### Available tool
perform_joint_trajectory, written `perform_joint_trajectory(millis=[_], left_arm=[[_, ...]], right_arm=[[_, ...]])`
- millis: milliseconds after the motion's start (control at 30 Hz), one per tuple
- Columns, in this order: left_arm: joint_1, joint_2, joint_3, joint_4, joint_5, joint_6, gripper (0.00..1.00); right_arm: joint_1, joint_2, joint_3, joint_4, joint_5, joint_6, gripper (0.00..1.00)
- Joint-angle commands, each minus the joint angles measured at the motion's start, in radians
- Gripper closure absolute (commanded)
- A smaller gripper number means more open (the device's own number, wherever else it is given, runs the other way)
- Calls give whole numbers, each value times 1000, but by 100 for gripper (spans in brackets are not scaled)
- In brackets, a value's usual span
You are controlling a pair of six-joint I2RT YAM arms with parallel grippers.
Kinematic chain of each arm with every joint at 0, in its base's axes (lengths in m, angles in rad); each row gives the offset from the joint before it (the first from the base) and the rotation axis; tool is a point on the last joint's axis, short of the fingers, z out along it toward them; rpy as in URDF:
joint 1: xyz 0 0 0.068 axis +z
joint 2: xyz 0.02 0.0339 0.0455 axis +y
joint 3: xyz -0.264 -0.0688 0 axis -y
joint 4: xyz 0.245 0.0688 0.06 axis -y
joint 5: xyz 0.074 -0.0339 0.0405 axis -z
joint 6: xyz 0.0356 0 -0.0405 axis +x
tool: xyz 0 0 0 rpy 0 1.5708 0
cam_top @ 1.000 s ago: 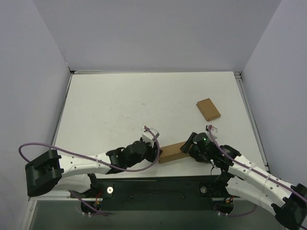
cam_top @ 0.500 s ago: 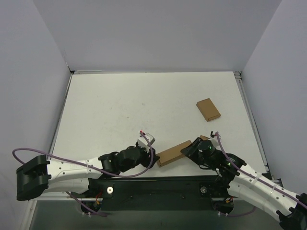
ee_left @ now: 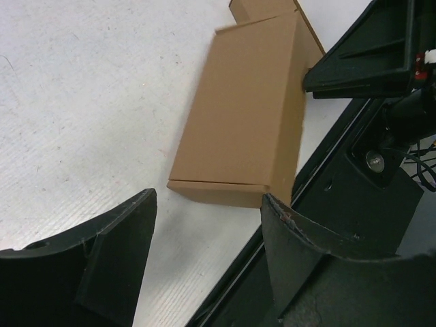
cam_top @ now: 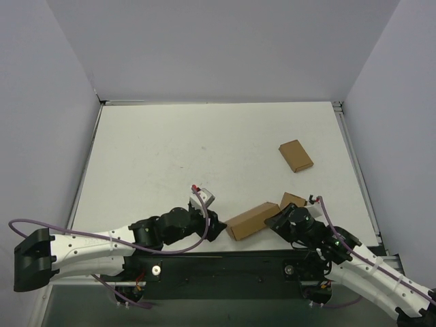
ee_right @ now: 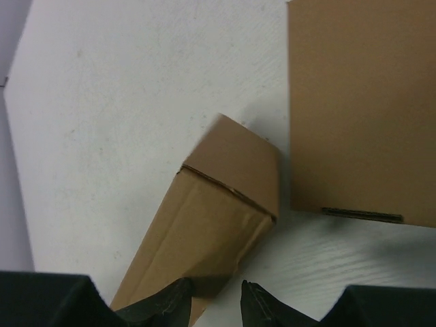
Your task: Fold the paper box
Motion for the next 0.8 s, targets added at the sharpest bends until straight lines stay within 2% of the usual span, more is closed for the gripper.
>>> perform_joint_trajectory(millis=[0, 200, 433, 567, 700, 767], left_arm=[[-5, -9, 2, -5, 19, 0, 28], [-3, 54, -15, 6, 59, -1, 27], [-3, 97, -36, 1, 117, -4, 28], [-2, 140, -38, 12, 334, 35, 31], [-5, 288, -36, 102, 489, 31, 32], [-6, 350, -17, 130, 505, 32, 33]], right_arm=[[10, -49, -67, -295, 66, 17, 65], [11, -21, -54, -244, 98, -1, 61], [14, 117, -18, -59, 49, -101, 57], [16, 217, -24, 55, 9, -127, 55], [14, 298, 2, 138, 9, -157, 52], [14, 349, 28, 159, 9, -177, 52]])
